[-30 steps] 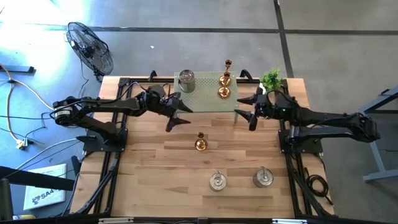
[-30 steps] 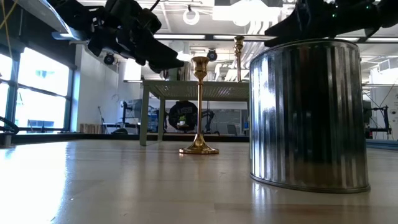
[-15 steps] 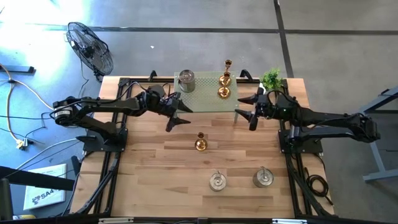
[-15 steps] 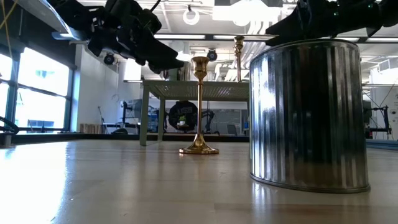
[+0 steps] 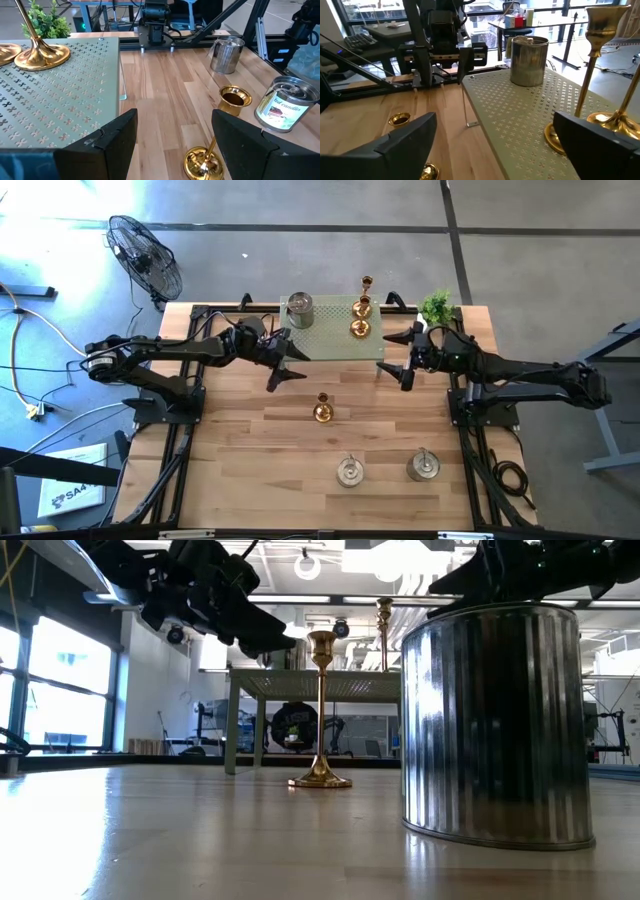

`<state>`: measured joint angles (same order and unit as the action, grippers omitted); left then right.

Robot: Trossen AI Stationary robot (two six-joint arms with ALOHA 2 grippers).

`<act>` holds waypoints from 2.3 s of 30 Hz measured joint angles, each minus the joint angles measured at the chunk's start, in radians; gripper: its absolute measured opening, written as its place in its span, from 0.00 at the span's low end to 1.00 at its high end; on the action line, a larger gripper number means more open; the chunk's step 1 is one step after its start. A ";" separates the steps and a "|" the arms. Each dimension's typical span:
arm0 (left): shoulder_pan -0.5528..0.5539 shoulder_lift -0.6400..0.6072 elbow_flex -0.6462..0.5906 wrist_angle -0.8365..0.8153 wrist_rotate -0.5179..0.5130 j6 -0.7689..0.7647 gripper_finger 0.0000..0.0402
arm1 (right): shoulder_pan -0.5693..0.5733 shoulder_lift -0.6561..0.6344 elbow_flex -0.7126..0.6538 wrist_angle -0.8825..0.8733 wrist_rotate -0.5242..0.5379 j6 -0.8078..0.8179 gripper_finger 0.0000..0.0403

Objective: Pick & Place candle stick holders
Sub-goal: Put the left silver scented candle on the shelf

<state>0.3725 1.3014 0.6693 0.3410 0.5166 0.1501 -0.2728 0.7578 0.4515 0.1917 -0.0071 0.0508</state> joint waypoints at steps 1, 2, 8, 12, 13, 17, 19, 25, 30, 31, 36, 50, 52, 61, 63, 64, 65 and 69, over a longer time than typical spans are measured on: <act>0.000 0.000 0.000 0.000 0.000 0.000 0.62 | 0.000 0.000 0.000 0.000 -0.002 -0.005 0.98; 0.000 0.000 0.000 0.000 0.000 0.000 0.62 | 0.001 0.000 0.000 0.000 -0.009 -0.008 0.98; 0.000 0.000 0.000 0.000 0.000 -0.001 0.62 | 0.001 0.000 0.000 0.006 -0.064 0.014 0.99; 0.000 0.000 0.000 -0.001 0.010 0.000 0.62 | 0.043 0.000 0.000 -0.021 -0.169 -0.050 0.98; 0.000 0.000 0.000 0.000 0.021 0.003 0.62 | 0.067 0.000 -0.003 -0.024 -0.179 -0.064 0.98; -0.024 0.000 0.000 0.000 0.022 0.022 0.62 | 0.207 0.000 -0.033 -0.047 -0.088 -0.093 0.98; -0.044 0.000 0.000 0.000 0.018 0.036 0.62 | 0.292 0.000 -0.057 -0.048 -0.005 -0.103 0.98; -0.088 0.000 0.000 0.000 -0.001 0.056 0.62 | 0.543 0.014 -0.131 -0.021 0.250 -0.068 0.98; -0.113 0.000 0.000 0.001 -0.059 0.046 0.62 | 0.712 0.077 -0.162 0.050 0.395 -0.053 0.98; -0.114 0.000 0.000 0.001 -0.067 0.039 0.62 | 0.737 0.096 -0.162 0.061 0.421 -0.050 0.98; -0.113 0.000 0.000 0.007 -0.075 -0.006 0.62 | 0.819 0.206 -0.162 0.134 0.472 -0.019 0.98; -0.193 -0.008 0.000 0.038 -0.191 0.010 0.62 | 0.905 0.532 -0.155 0.372 0.436 0.124 0.98; -0.191 -0.008 0.000 0.044 -0.192 0.000 0.62 | 0.905 0.567 -0.134 0.374 0.410 0.135 0.98; -0.190 -0.009 0.000 0.070 -0.154 -0.050 0.62 | 0.901 0.686 -0.040 0.327 0.346 0.135 0.98; -0.192 -0.009 0.000 0.070 -0.136 -0.052 0.62 | 0.901 0.694 -0.037 0.330 0.330 0.154 0.98; -0.197 -0.012 0.000 0.068 -0.134 -0.055 0.62 | 0.901 0.697 -0.037 0.330 0.323 0.161 0.98; -0.202 -0.015 0.000 0.067 -0.136 -0.058 0.62 | 0.901 0.700 -0.037 0.330 0.312 0.173 0.98; -0.237 -0.023 0.000 0.065 -0.183 -0.058 0.62 | 0.902 0.703 -0.037 0.347 0.283 0.182 0.98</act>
<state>0.1359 1.2788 0.6697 0.4059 0.3338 0.0921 0.6288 1.4607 0.4141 0.5386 0.2758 0.2330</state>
